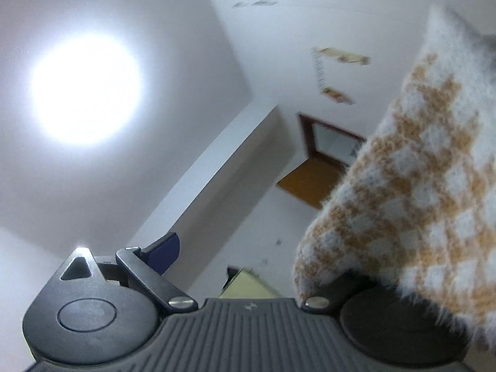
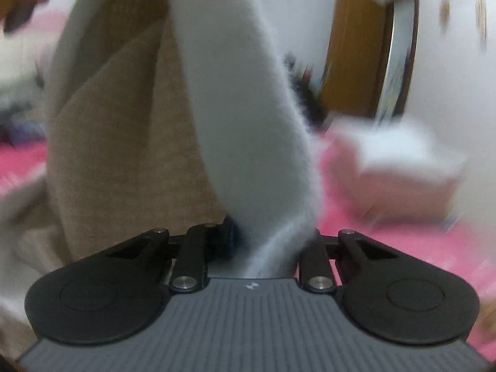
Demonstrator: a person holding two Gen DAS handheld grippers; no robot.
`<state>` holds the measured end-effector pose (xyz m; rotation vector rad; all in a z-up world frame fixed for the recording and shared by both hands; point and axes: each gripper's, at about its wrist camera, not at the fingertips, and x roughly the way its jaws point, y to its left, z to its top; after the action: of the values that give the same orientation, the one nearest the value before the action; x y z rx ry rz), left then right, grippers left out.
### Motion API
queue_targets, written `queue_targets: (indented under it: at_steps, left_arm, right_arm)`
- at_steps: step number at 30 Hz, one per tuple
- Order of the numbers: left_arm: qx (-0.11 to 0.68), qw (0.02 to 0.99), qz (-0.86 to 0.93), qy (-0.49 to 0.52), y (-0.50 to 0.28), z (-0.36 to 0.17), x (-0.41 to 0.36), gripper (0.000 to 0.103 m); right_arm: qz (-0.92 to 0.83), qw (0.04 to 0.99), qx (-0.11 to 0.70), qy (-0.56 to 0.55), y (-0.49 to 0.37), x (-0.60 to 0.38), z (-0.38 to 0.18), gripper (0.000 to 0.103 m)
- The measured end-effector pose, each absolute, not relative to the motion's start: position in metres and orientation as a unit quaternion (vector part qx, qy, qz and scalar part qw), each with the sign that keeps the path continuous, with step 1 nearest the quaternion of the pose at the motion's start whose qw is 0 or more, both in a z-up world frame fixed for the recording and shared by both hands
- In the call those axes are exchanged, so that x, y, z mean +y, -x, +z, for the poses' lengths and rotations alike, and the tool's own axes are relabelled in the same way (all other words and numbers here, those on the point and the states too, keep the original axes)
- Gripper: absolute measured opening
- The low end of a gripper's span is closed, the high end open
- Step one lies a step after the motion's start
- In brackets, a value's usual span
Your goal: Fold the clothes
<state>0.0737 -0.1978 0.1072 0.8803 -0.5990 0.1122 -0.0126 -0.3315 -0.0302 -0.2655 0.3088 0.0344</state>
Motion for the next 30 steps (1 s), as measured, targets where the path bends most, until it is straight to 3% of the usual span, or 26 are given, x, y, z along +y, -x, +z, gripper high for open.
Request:
queue_targets:
  at_steps: [7,12,22,30]
  left_arm:
    - [-0.294,0.889,0.104,-0.336,-0.031,0.163,-0.139,0.100]
    - [-0.326,0.890,0.129,-0.291,0.007,0.204,-0.113,0.100]
    - [-0.386,0.873,0.141,-0.264,0.075,0.266,-0.093,0.103]
    - [-0.383,0.878,0.118,-0.262,0.104,0.270,-0.051,0.103]
  right_arm:
    - [-0.094,0.925,-0.016,0.367,0.046,-0.296,0.057,0.018]
    - [-0.159,0.865,-0.131,0.457,0.055,-0.278,0.116,0.019]
    - [-0.224,0.773,-0.291,0.517,0.094,-0.260,0.219,0.025]
    - [-0.236,0.737,-0.321,0.546,0.124,-0.262,0.238,0.027]
